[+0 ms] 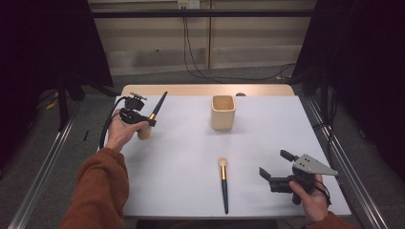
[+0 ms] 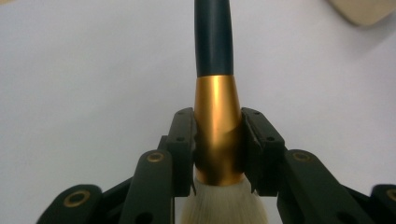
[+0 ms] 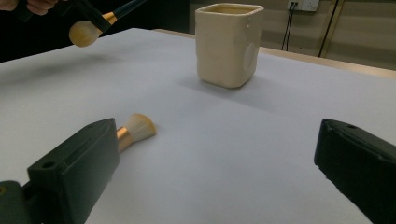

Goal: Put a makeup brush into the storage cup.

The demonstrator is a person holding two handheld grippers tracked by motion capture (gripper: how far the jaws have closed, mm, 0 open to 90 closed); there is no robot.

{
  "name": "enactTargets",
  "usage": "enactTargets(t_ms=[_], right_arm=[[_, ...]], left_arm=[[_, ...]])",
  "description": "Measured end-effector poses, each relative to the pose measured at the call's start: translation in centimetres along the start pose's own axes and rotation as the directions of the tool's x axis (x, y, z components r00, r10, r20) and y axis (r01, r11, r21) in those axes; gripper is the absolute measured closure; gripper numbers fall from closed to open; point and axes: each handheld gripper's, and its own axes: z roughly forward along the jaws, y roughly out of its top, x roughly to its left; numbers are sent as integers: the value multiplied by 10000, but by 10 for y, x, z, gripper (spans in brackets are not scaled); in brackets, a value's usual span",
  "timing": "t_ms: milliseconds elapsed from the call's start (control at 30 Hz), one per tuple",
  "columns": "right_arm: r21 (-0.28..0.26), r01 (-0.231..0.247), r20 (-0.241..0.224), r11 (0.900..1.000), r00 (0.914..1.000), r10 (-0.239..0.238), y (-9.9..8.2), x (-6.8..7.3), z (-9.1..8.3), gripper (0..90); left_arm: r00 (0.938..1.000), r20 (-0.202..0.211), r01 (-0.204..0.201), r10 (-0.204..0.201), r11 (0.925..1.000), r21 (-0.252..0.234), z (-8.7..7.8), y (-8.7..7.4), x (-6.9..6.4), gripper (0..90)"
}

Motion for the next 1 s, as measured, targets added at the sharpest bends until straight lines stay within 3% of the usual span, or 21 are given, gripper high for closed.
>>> enactTargets(t_ms=[167, 267, 433, 567, 767, 833, 1000], right_arm=[[-5, -34, 60, 10000, 10000, 34, -1, -1, -1, 0], [-17, -49, 90, 10000, 9999, 49, -1, -1, -2, 0], [-5, -65, 95, 10000, 9999, 65, -1, -1, -2, 0], [-42, -49, 97, 10000, 9999, 50, 0, -1, -2, 0], [-11, -38, 78, 10000, 10000, 38, 0, -1, -1, 0], [-3, -50, 79, 10000, 10000, 50, 0, -1, -1, 0], [5, -123, 20, 9999, 9999, 123, 0, -1, -1, 0]], left_arm=[[9998, 186, -42, 57, 9968, -798, -4, -6, 0, 668], [9995, 256, 231, -199, 9913, -1295, -7, -9, -1, 668], [9990, 394, 314, -233, 9746, -2216, -14, -15, -2, 668], [9983, 500, 432, -300, 9563, -2892, -20, -19, -4, 668], [9977, 641, 429, -216, 9344, -3536, -21, -26, -5, 668], [9959, 896, 432, -105, 9271, -3723, -22, -28, -6, 668], [9901, 1328, 118, 450, 9171, -3986, -25, -30, -16, 668]])
